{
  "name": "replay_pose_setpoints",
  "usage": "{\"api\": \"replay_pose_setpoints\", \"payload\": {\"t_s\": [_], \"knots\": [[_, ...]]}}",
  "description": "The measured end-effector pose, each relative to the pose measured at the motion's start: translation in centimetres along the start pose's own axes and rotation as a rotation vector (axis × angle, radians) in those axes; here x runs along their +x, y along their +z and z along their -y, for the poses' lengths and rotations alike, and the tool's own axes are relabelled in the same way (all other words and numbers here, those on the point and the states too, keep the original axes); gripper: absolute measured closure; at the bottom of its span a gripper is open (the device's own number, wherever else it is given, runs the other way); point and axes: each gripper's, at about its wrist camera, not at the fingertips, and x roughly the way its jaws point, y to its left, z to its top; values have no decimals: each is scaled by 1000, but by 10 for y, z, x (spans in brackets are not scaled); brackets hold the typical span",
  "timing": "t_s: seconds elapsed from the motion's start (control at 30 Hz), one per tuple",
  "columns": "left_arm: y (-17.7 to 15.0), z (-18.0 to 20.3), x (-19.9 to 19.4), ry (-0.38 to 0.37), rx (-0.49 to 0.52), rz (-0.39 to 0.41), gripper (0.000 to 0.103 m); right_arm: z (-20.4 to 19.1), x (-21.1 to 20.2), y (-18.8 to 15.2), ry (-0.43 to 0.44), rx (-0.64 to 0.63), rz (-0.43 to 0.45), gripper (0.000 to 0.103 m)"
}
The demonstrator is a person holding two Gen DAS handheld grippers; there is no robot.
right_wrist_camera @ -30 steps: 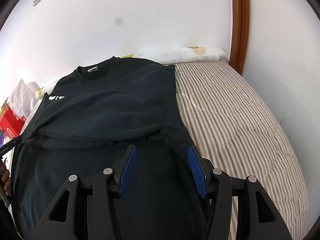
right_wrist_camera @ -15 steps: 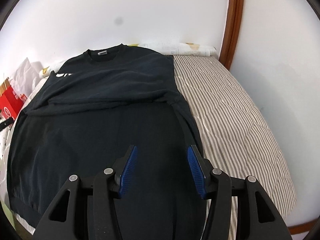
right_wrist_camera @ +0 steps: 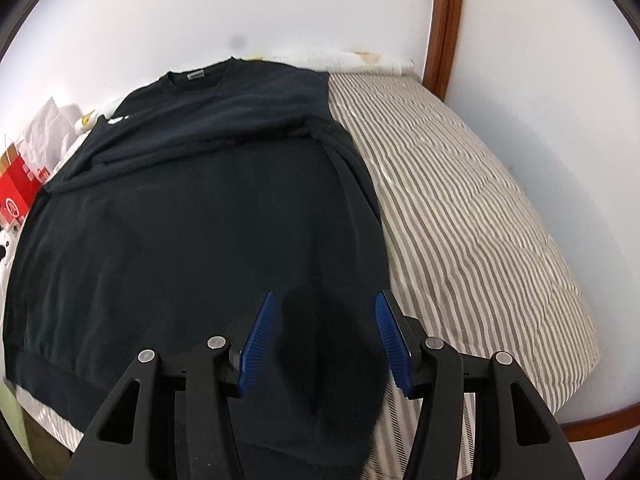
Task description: Fold small clothes
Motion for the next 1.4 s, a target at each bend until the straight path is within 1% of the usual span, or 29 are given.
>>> {"api": "replay_pose_setpoints", "payload": {"t_s": [0.13, 0.27, 0.33, 0.43, 0.57, 0.67, 0.7, 0.73, 0.77, 0.8, 0.87, 0.9, 0.93, 0.97, 1.03, 1.13, 1.23, 1.4], "knots": [[-28, -5, -4, 20, -17, -27, 49, 10, 4, -15, 34, -1, -5, 51], [-47, -7, -4, 25, -34, -53, 49, 15, 10, -27, 60, 5, -10, 50], [-54, -6, -7, 19, -28, -45, 49, 16, 11, -33, 83, 16, -13, 50], [-63, 2, -12, 12, 15, -41, 49, 14, 7, -43, 94, 9, 16, 48], [-70, 10, -12, 55, 48, -20, 49, 6, 3, -53, 97, -6, 47, 45], [-68, 12, -10, 70, 43, -20, 49, 2, 4, -52, 90, -15, 46, 46], [-67, 13, -10, 75, 46, -23, 51, 1, 5, -50, 95, -13, 44, 48], [-66, 15, -9, 76, 50, -24, 56, 1, 6, -47, 97, -13, 45, 51], [-65, 15, -8, 72, 51, -25, 62, 0, 7, -45, 98, -15, 46, 58], [-64, 16, -7, 71, 50, -25, 64, -2, 8, -43, 104, -19, 46, 62], [-61, 18, -6, 72, 46, -26, 78, -4, 10, -40, 116, -23, 48, 75], [-60, 18, -5, 66, 40, -27, 82, -5, 12, -38, 119, -23, 51, 77], [-59, 19, -4, 59, 32, -29, 89, -5, 13, -36, 123, -22, 52, 82], [-59, 19, -4, 55, 20, -29, 93, -4, 14, -35, 134, -15, 54, 88], [-58, 19, -5, 54, 3, -14, 95, -1, 14, -33, 149, 0, 50, 90], [-57, 24, -16, 53, 17, 30, 95, 6, 4, -36, 171, 14, 71, 92], [-57, 21, -38, 12, -9, 90, 96, 14, -15, -41, 205, 28, 113, 93], [-63, 22, -67, -43, -18, 138, 96, 16, -38, -45, 209, 22, 151, 93]]}}
